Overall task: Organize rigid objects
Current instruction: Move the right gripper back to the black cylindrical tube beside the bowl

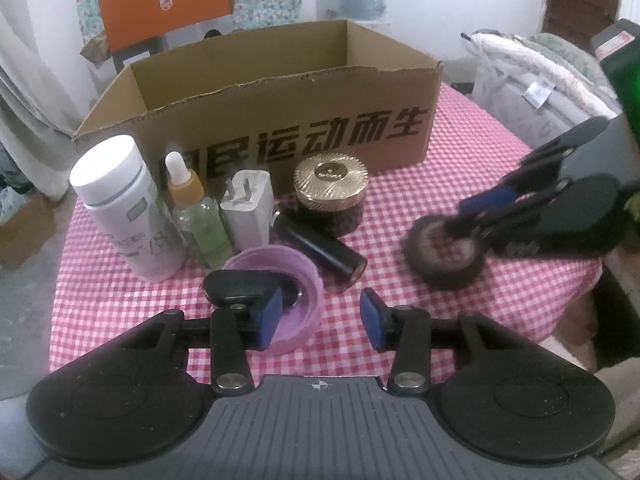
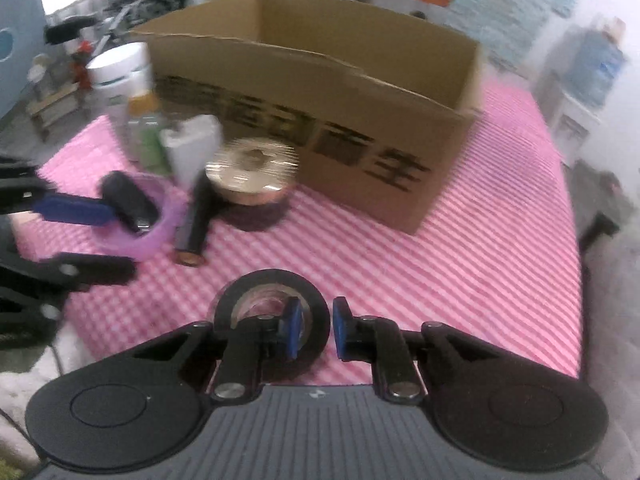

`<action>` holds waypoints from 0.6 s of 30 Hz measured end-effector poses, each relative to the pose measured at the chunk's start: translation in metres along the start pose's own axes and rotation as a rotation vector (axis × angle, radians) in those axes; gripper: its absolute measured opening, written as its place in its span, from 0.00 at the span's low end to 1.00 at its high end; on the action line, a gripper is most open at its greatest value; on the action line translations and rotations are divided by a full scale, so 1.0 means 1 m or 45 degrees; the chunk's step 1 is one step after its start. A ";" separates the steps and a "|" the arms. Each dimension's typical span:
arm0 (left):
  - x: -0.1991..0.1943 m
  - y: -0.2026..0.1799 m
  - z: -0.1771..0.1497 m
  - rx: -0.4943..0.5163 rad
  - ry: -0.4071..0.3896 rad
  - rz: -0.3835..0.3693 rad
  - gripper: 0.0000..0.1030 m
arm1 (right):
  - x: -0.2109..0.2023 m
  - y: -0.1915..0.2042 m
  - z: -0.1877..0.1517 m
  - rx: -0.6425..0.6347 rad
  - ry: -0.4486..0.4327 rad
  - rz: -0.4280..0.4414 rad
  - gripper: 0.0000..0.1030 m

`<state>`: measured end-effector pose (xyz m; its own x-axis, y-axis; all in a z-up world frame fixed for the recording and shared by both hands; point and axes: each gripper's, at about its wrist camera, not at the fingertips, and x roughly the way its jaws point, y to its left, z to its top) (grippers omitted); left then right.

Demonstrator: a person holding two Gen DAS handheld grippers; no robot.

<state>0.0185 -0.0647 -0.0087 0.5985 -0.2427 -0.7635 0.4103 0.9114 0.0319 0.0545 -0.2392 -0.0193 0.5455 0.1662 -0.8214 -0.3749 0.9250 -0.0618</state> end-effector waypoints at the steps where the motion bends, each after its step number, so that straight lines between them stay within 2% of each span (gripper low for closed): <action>1: 0.001 0.000 0.000 0.004 0.005 0.006 0.42 | -0.001 -0.005 -0.002 0.017 0.005 -0.014 0.17; 5: 0.004 0.001 -0.002 0.013 0.034 0.048 0.41 | -0.017 -0.022 -0.006 0.070 -0.011 -0.039 0.18; 9: 0.005 0.007 -0.004 -0.004 0.060 0.068 0.40 | -0.040 -0.026 -0.003 0.089 -0.076 -0.039 0.19; 11: 0.001 0.010 -0.004 -0.023 0.051 0.046 0.40 | -0.049 -0.027 0.004 0.125 -0.111 0.023 0.19; 15: -0.006 0.010 -0.001 -0.043 0.000 -0.029 0.40 | -0.044 -0.019 0.016 0.235 -0.126 0.308 0.19; 18: -0.006 0.010 0.003 -0.073 -0.008 -0.104 0.40 | -0.027 -0.009 0.025 0.300 -0.097 0.448 0.19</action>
<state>0.0212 -0.0558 -0.0016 0.5689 -0.3191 -0.7580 0.4181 0.9059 -0.0676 0.0620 -0.2434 0.0174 0.4723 0.5025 -0.7242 -0.3714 0.8586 0.3535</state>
